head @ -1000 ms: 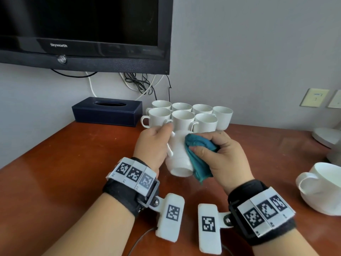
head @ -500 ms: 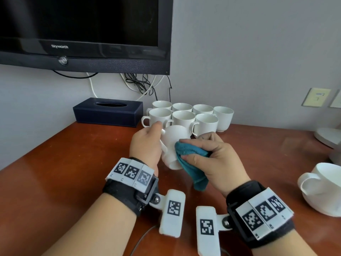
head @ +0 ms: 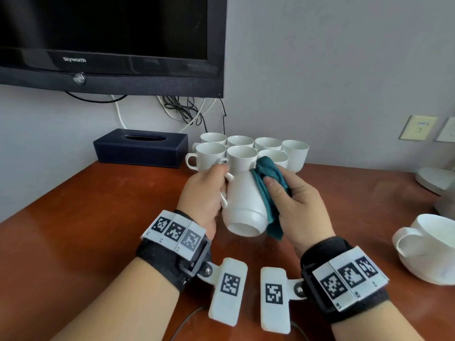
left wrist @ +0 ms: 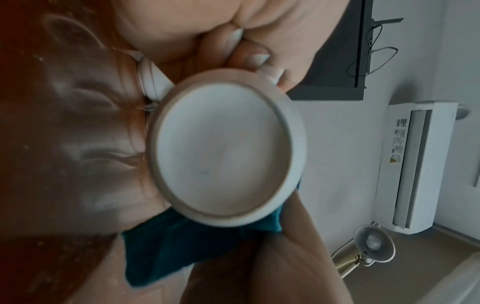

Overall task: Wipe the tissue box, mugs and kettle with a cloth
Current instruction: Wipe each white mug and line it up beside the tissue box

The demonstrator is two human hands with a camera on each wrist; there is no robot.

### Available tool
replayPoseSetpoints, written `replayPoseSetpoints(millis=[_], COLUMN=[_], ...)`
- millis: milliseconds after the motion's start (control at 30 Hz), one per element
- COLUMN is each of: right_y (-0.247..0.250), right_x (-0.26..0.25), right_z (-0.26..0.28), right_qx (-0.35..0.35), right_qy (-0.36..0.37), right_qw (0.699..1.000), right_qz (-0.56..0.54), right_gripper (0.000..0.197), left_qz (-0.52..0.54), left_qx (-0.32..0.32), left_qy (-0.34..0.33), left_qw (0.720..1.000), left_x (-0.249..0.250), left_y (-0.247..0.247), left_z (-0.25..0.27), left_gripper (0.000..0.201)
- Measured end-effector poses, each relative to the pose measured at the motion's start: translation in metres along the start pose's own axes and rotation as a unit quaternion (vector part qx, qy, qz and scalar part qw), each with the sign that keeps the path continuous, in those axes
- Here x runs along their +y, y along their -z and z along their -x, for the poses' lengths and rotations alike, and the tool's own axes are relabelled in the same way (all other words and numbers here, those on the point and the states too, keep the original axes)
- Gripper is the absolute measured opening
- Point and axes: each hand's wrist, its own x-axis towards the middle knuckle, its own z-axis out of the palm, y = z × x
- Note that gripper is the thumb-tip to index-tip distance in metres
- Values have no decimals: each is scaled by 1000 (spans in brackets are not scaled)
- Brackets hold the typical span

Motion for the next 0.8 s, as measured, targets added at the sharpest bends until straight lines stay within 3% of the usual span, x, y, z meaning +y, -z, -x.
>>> replayPoseSetpoints(millis=[200, 367, 467, 667, 800], right_y=[1, -5, -6, 0, -1], right_x=[1, -1, -1, -1, -2], right_z=[-1, 2, 1, 1, 2], right_qx=[-65, -130, -127, -33, -21], right_qy=[5, -5, 2, -6, -20], right_qw=[997, 991, 992, 999, 999], right_qz=[-34, -38, -27, -40, -34], right_gripper=[39, 49, 47, 27, 23], left_qz=[49, 99, 92, 29, 15], left_qx=[80, 137, 116, -24, -18], left_qy=[-4, -4, -2, 28, 28], left_qw=[996, 986, 989, 999, 999], left_x=[1, 3, 3, 1, -1], left_y=[3, 12, 12, 1, 0], left_z=[-4, -9, -9, 0, 0], left_gripper=[29, 43, 38, 30, 38])
